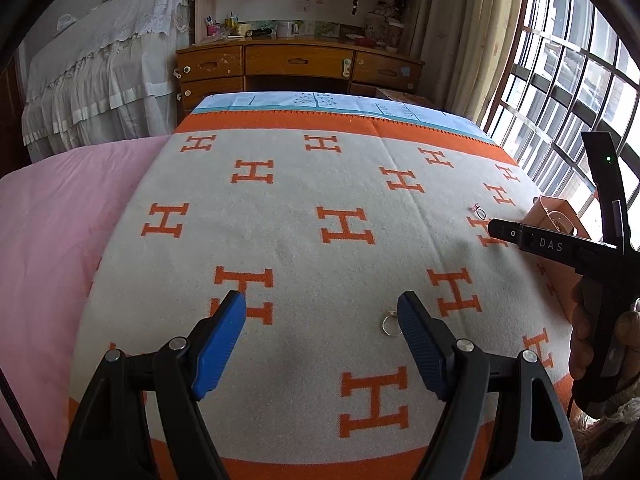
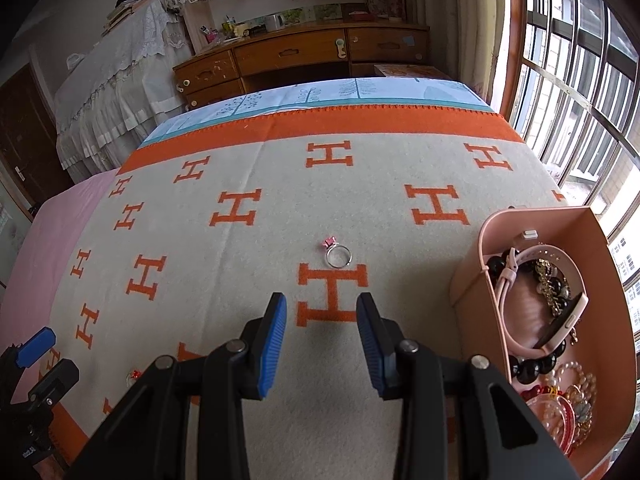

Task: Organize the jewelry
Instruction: 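Lower the right tool onto the pink-stone ring and grasp it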

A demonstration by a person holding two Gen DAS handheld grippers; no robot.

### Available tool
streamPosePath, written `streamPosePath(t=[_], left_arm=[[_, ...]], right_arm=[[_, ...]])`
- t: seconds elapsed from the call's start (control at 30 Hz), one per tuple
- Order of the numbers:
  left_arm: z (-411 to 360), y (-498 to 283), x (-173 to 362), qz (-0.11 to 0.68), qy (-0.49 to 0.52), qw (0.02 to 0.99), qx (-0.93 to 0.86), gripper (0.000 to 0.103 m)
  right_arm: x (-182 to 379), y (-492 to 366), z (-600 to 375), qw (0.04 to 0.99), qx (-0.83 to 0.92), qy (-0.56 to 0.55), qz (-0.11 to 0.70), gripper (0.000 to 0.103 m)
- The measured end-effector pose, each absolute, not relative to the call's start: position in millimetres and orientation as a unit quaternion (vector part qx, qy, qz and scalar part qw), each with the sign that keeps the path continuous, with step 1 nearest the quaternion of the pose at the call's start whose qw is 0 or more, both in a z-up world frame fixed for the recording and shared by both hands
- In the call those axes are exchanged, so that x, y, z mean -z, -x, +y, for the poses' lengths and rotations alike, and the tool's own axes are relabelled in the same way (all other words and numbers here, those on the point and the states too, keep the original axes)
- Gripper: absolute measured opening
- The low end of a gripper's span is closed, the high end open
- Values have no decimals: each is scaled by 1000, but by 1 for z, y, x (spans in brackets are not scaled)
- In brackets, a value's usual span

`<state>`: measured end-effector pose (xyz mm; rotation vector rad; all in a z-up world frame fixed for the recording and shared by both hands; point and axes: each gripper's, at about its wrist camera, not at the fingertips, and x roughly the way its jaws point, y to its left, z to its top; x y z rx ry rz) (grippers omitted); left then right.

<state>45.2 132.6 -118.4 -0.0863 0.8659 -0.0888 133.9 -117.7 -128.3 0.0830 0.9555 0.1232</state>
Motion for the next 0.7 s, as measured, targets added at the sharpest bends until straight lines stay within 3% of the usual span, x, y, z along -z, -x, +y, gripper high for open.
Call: streamPosePath(t=[0.47,0.7], left_arm=[[135,-47,128,439,50,896,46,76],[132,-49,131,445,46,893,51,76]], right_arm=[[143,-169,-115,881,-55,-25,469,37],[144,-184,-102,878,-56,38,475,37]])
